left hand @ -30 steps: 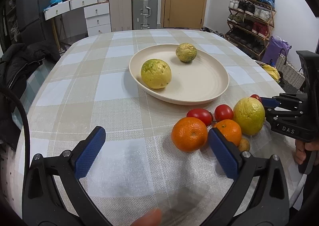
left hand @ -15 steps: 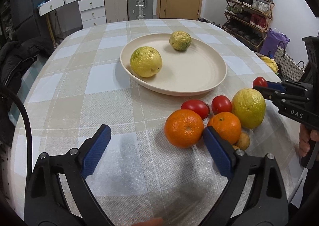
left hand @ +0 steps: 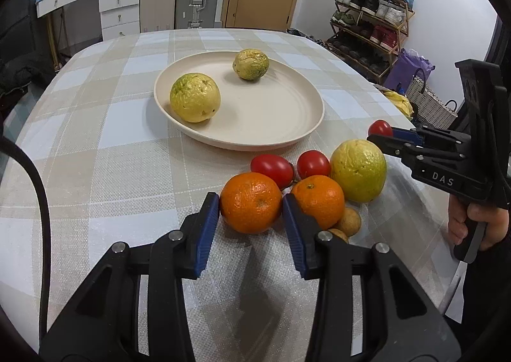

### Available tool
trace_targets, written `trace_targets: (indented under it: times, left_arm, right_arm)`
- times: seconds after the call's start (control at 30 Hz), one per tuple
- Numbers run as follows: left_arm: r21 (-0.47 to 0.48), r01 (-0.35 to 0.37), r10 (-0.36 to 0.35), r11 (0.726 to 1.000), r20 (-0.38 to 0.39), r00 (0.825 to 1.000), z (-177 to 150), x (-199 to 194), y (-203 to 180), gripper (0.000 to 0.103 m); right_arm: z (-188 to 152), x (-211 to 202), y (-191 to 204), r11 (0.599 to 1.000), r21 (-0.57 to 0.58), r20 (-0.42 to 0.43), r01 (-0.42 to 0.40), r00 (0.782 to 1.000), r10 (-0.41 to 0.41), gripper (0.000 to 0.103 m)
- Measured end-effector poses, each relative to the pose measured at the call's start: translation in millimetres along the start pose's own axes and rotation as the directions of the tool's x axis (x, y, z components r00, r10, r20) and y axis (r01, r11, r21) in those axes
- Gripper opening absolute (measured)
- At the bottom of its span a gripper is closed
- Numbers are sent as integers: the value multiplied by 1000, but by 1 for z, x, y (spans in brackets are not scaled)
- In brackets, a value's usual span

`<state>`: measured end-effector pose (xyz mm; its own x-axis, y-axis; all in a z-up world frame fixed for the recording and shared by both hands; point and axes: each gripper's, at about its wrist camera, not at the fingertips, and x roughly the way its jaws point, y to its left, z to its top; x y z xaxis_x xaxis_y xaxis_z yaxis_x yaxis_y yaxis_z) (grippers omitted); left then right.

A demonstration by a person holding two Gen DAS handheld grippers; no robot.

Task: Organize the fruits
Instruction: 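Grasp the red tomato with the right gripper while the left gripper grasps an orange, then carry the held orange and tomato over the cream plate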

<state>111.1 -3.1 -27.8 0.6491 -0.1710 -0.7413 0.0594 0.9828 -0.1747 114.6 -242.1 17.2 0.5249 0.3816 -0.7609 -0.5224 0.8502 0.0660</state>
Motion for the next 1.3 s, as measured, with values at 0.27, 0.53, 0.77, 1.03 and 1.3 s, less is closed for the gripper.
trace_targets:
  times: [0.27,0.53,0.77,1.03,1.3]
  left_arm:
    - [5,-29,29,1000,28,999,0,-6,-3,37]
    - [3,-56,56,998,88,995,3,-23,-2,37]
    - [-9,-92,92,996,135,987,7,-34,1,37]
    - [-24,-105,107,994,175,979,16,-43,4,37]
    - [-16,-125,126,992,183,975,24,-40,6,38]
  right_arm:
    - [1,-7,1,1000,2,28,-5,1000,5,28]
    - [5,-19,6,1000,-4,92,-30,995,31,28]
    - [8,-27,12,998,-12,125,-56,990,57,28]
    - [12,-26,20,995,-18,133,-101,986,103,28]
    - [21,-20,27,987,-8,124,-163,979,163,28]
